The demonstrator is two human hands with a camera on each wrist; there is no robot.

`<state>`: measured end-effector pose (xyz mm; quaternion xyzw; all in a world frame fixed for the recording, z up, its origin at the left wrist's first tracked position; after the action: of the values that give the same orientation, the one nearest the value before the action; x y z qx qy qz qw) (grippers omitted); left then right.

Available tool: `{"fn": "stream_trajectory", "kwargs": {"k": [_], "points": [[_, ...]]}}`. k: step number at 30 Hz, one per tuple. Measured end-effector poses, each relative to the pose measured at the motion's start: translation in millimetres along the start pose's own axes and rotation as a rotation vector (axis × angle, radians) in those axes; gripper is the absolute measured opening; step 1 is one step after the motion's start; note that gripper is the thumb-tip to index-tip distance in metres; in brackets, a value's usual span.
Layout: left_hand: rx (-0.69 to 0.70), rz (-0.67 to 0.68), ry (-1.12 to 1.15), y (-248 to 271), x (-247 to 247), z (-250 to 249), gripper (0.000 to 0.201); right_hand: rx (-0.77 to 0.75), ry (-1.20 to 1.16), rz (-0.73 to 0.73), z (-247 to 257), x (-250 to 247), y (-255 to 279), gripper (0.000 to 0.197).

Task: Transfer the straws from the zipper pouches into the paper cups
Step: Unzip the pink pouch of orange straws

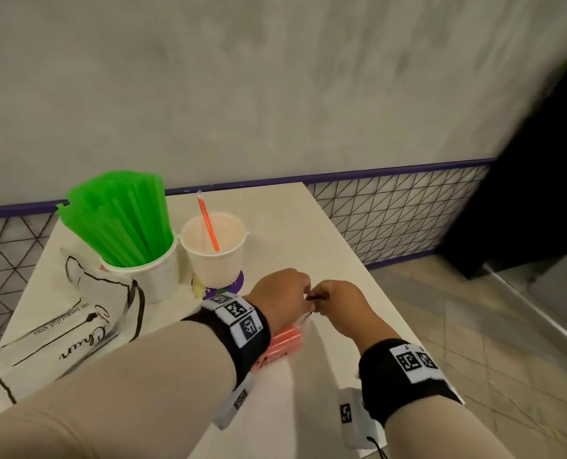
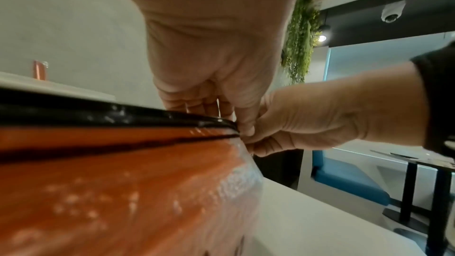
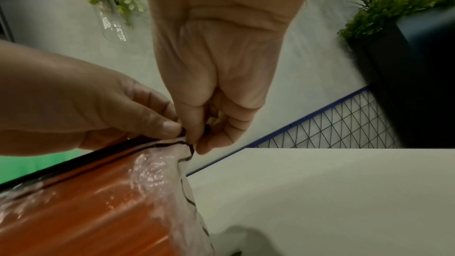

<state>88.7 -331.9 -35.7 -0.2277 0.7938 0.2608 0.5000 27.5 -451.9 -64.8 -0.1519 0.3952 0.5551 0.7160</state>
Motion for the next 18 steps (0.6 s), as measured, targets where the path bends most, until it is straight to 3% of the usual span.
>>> {"fn": "stream_trajectory", "kwargs": {"k": [3, 9, 18], "points": [[-0.009, -0.059, -0.017, -6.0, 4.6, 0.7, 0.019, 0.000, 0.022, -0.030, 2.3, 0.1, 0.6, 0.013], [0.016, -0.116, -0.060, 0.0, 2.7, 8.7, 0.019, -0.060, 0.259, -0.015, 15.9, 1.0, 0.4, 0.020], [-0.092, -0.262, 0.066, 68.1, -3.7, 71.6, 0.017, -0.079, 0.414, 0.014, 29.9, 2.3, -3.3, 0.019]]}}
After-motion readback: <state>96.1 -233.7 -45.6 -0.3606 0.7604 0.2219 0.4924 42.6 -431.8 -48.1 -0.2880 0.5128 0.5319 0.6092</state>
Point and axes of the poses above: each hand's wrist, its own y-axis away from the middle knuckle, its own x-axis out of the palm, z = x × y, the point moved 3 cm from there along -y, towards the middle knuckle, and after that the axes turned 3 degrees about z, right-handed, at the moved point
